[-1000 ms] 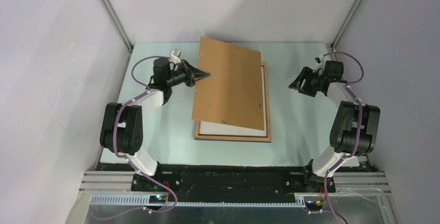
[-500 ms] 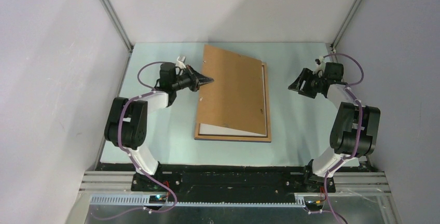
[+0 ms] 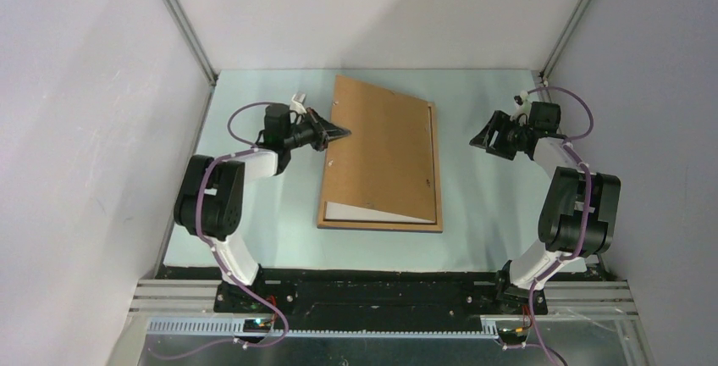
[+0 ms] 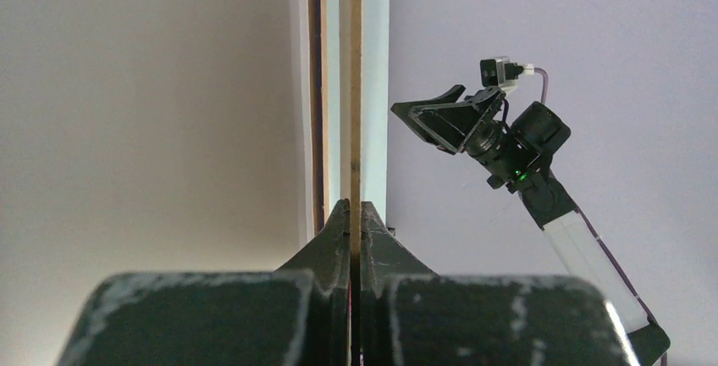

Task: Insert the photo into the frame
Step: Place the photo frame item in the photo frame.

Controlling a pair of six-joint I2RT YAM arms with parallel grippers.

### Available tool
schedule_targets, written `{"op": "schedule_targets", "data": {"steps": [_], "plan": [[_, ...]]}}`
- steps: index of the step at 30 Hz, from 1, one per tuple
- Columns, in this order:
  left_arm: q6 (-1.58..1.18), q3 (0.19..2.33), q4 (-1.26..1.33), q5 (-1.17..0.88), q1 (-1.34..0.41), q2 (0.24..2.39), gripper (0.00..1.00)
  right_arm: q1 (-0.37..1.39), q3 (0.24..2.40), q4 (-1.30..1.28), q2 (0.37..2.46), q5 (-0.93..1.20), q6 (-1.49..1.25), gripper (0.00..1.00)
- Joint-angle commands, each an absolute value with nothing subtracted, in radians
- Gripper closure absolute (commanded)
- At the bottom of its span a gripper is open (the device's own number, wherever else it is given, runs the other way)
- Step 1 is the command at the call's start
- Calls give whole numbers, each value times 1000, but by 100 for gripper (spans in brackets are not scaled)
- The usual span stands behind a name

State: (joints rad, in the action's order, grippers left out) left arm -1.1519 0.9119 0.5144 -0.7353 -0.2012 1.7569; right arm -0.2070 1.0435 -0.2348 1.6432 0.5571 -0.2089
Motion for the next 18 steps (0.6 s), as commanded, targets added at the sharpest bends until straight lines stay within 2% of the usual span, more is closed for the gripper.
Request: {"op": "schedule_targets", "data": {"steps": [1,18], "plan": [[-1176,925,607,-757,-209,1758,100,-206,1042,-201,1617,570,-203,32],[-1170,967,607,-771,-214,1814,100,-208,1042,-199,1630,582,-203,32]]}}
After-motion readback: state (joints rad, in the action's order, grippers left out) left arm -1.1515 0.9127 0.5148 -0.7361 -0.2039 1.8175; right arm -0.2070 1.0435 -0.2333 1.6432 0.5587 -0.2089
